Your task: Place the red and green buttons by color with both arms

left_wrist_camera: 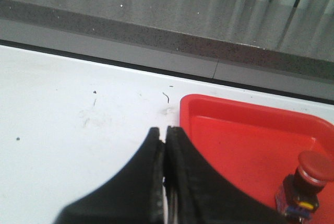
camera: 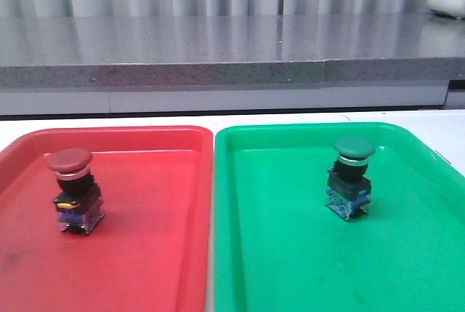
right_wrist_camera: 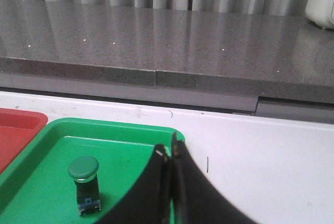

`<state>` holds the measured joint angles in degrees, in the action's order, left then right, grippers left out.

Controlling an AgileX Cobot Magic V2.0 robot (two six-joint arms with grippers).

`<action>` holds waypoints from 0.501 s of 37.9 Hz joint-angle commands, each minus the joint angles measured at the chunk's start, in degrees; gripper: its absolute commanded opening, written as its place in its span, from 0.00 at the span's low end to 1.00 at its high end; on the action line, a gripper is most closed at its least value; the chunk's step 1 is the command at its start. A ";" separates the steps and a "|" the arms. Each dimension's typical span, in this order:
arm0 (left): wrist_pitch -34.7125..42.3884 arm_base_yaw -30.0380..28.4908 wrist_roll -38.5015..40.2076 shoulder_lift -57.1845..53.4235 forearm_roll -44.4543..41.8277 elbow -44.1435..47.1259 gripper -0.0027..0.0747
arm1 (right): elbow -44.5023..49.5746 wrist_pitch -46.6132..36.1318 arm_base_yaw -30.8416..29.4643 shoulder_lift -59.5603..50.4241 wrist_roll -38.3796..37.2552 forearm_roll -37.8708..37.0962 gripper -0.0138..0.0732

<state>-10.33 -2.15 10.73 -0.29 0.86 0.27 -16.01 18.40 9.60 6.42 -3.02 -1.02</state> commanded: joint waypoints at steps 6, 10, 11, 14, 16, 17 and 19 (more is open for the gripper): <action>7.36 -0.07 0.02 -0.98 0.61 1.38 0.01 | -1.39 -4.85 -0.29 0.47 0.19 -0.74 0.08; 7.36 -0.07 0.02 -0.98 0.61 1.38 0.01 | -1.39 -4.85 -0.29 0.47 0.19 -0.74 0.08; 7.36 -0.07 0.02 -0.98 0.61 1.38 0.01 | -1.39 -4.85 -0.29 0.47 0.19 -0.74 0.08; 7.36 -0.07 0.02 -0.98 0.61 1.38 0.01 | -1.39 -4.85 -0.29 0.47 0.19 -0.74 0.08; 7.36 -0.07 0.02 -0.98 0.61 1.38 0.01 | -1.39 -4.85 -0.29 0.47 0.19 -0.74 0.08; 7.36 -0.07 0.02 -0.98 0.61 1.38 0.01 | -1.39 -4.85 -0.29 0.47 0.19 -0.74 0.08; 7.36 -0.07 0.02 -0.98 0.61 1.38 0.01 | -1.39 -4.85 -0.29 0.47 0.19 -0.74 0.08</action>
<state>-8.10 -2.15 10.63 -0.29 0.84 0.27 -16.01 18.40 9.60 6.42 -3.02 -1.02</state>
